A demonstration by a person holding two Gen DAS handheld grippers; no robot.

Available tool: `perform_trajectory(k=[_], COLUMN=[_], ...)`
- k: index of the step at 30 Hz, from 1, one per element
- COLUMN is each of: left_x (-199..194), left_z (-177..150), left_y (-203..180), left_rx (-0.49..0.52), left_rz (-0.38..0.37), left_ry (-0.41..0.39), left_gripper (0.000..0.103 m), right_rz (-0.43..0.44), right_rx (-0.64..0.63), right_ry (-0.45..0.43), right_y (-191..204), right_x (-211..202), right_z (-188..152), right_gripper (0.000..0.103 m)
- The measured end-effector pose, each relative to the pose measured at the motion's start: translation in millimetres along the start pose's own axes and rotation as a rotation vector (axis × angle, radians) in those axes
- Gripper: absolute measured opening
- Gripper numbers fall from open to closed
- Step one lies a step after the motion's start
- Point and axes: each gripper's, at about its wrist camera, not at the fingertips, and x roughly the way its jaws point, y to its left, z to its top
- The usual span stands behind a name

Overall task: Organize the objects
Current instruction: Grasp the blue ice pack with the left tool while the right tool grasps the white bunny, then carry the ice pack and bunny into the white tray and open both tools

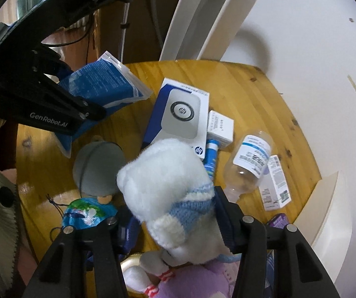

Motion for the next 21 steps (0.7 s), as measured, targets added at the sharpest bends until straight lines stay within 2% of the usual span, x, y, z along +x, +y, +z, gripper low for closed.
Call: perform_trajectory(k=[6,8,15,21], left_x=[-28,-42,-78,-115], left_z=[-1,-15,-18,-8], left_y=[-14,-36,-59,-85], left_rx=[0.016,0.025,0.065,0.119], left_rz=[-0.008,-0.008,-0.016,-0.042], left_ry=[-0.053,-0.067,-0.124,-0.185], left_gripper=[0.056,0.055,0.055,0.056], right_rz=[-0.015,-0.034,-0.085,-0.152], right_rx=[0.041,0.050,0.110,0.232], right_ry=[-0.033,-0.048,-0.096,-0.123], right_y=[-5,-4,-11,-33], right_x=[-20,-29,-62,-96], right_z=[-2,-4,-12,-25], right_gripper=[0.054,0.054,0.054,0.054])
